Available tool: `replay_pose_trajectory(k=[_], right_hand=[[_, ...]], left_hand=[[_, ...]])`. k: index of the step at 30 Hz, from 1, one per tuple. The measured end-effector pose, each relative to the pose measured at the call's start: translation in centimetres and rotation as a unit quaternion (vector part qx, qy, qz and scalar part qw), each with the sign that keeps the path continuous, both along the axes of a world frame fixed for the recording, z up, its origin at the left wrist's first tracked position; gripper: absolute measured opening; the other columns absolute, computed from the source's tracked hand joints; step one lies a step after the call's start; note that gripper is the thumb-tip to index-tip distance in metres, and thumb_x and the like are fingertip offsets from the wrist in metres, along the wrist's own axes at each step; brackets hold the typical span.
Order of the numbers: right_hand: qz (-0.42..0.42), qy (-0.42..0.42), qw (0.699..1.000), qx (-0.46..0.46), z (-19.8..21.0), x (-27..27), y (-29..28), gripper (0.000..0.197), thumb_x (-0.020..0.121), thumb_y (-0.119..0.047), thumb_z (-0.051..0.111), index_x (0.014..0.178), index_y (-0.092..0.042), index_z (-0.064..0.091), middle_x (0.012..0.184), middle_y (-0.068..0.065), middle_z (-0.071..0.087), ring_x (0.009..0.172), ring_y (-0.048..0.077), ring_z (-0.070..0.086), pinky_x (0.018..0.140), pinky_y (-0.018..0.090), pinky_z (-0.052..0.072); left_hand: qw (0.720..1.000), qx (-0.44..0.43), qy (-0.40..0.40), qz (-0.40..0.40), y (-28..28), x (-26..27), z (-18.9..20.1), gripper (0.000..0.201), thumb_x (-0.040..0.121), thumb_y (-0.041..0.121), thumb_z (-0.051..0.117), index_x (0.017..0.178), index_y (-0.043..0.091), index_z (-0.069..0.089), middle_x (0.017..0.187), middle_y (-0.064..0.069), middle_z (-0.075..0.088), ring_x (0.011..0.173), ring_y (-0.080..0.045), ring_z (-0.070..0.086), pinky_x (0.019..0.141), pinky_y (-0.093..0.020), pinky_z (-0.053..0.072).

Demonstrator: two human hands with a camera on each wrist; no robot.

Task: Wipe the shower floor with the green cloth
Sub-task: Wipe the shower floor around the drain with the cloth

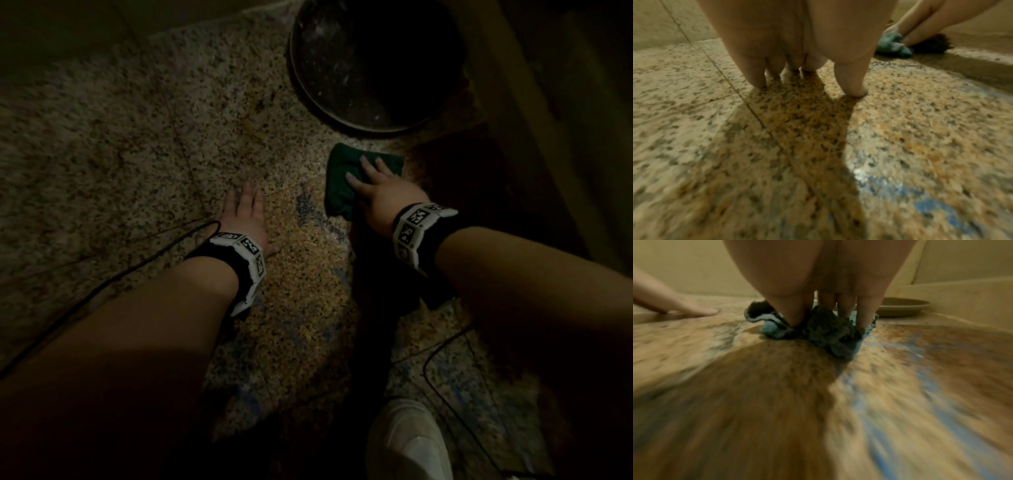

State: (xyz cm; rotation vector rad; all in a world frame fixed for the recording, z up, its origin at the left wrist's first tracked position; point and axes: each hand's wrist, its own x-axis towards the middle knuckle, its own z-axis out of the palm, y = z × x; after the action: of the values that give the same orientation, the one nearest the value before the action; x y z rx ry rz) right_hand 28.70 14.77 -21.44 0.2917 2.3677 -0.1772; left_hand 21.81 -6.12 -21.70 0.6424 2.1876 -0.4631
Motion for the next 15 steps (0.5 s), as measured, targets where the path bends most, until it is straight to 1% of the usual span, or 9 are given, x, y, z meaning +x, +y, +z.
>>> replay_pose_trajectory(k=[2, 5, 7, 9, 11, 13, 15], right_hand=[[0.007, -0.01, 1.0, 0.004, -0.1, 1.3, 0.4, 0.062, 0.101, -0.016, 0.035, 0.151, -0.037, 0.004, 0.158, -0.003, -0.018, 0.146, 0.023, -0.011, 0.117, 0.042, 0.014], [0.007, -0.019, 1.0, 0.003, -0.1, 3.8, 1.3, 0.069, 0.098, -0.013, 0.04, 0.151, -0.037, 0.004, 0.157, -0.004, -0.019, 0.146, 0.022, -0.013, 0.118, 0.041, 0.012], [0.007, -0.019, 1.0, 0.001, 0.0, 4.8, 1.9, 0.072, 0.096, -0.012, 0.044, 0.151, -0.037, 0.005, 0.158, -0.004, -0.018, 0.146, 0.021, -0.012, 0.117, 0.04, 0.011], [0.009, -0.017, 1.0, -0.003, 0.1, 4.8, 2.1, 0.074, 0.094, -0.011, 0.047, 0.151, -0.037, 0.006, 0.158, -0.004, -0.017, 0.146, 0.02, -0.012, 0.117, 0.041, 0.009], [0.002, -0.008, 1.0, -0.004, 0.2, 4.0, 2.5, 0.076, 0.094, -0.01, 0.048, 0.151, -0.037, 0.006, 0.158, -0.005, -0.015, 0.146, 0.02, -0.011, 0.117, 0.042, 0.009], [-0.033, 0.006, 0.999, -0.004, 0.3, 2.9, 3.2, 0.074, 0.095, -0.009, 0.046, 0.151, -0.037, 0.007, 0.158, -0.005, -0.014, 0.146, 0.019, -0.011, 0.117, 0.042, 0.011], [-0.076, 0.017, 0.997, -0.011, 0.1, 1.7, 3.8, 0.071, 0.095, -0.008, 0.045, 0.151, -0.037, 0.01, 0.159, -0.005, -0.013, 0.146, 0.02, -0.01, 0.117, 0.041, 0.012]], left_hand=[[1.0, -0.001, 0.003, -0.006, 0.1, 0.1, 0.3, 0.095, 0.093, 0.057, 0.041, 0.147, 0.008, -0.019, 0.155, -0.01, -0.022, 0.145, -0.03, -0.011, 0.117, -0.038, 0.003], [1.0, 0.007, 0.021, -0.01, 0.1, 0.5, 0.2, 0.089, 0.094, 0.061, 0.031, 0.149, 0.008, -0.015, 0.156, -0.01, -0.02, 0.145, -0.029, -0.01, 0.118, -0.038, 0.003], [0.999, 0.028, 0.036, 0.0, 0.2, 0.6, 0.0, 0.088, 0.093, 0.063, 0.028, 0.15, 0.011, -0.014, 0.156, -0.008, -0.02, 0.145, -0.03, -0.011, 0.119, -0.041, 0.005], [0.997, 0.06, 0.047, -0.005, 0.8, 0.7, 0.0, 0.086, 0.093, 0.062, 0.031, 0.149, 0.017, -0.016, 0.156, -0.004, -0.022, 0.144, -0.03, -0.012, 0.117, -0.043, 0.004], [0.997, 0.068, 0.039, -0.022, 2.0, 0.6, 0.1, 0.083, 0.093, 0.06, 0.032, 0.149, 0.021, -0.017, 0.156, -0.002, -0.023, 0.145, -0.028, -0.011, 0.116, -0.043, 0.005], [0.999, 0.048, 0.01, -0.024, 3.4, 0.4, 0.1, 0.08, 0.095, 0.056, 0.033, 0.149, 0.022, -0.015, 0.156, -0.001, -0.023, 0.145, -0.028, -0.01, 0.116, -0.044, 0.006], [1.0, 0.016, -0.014, -0.014, 4.5, 0.1, 0.1, 0.075, 0.098, 0.048, 0.034, 0.15, 0.02, -0.013, 0.156, -0.002, -0.023, 0.145, -0.03, -0.009, 0.116, -0.046, 0.009]])
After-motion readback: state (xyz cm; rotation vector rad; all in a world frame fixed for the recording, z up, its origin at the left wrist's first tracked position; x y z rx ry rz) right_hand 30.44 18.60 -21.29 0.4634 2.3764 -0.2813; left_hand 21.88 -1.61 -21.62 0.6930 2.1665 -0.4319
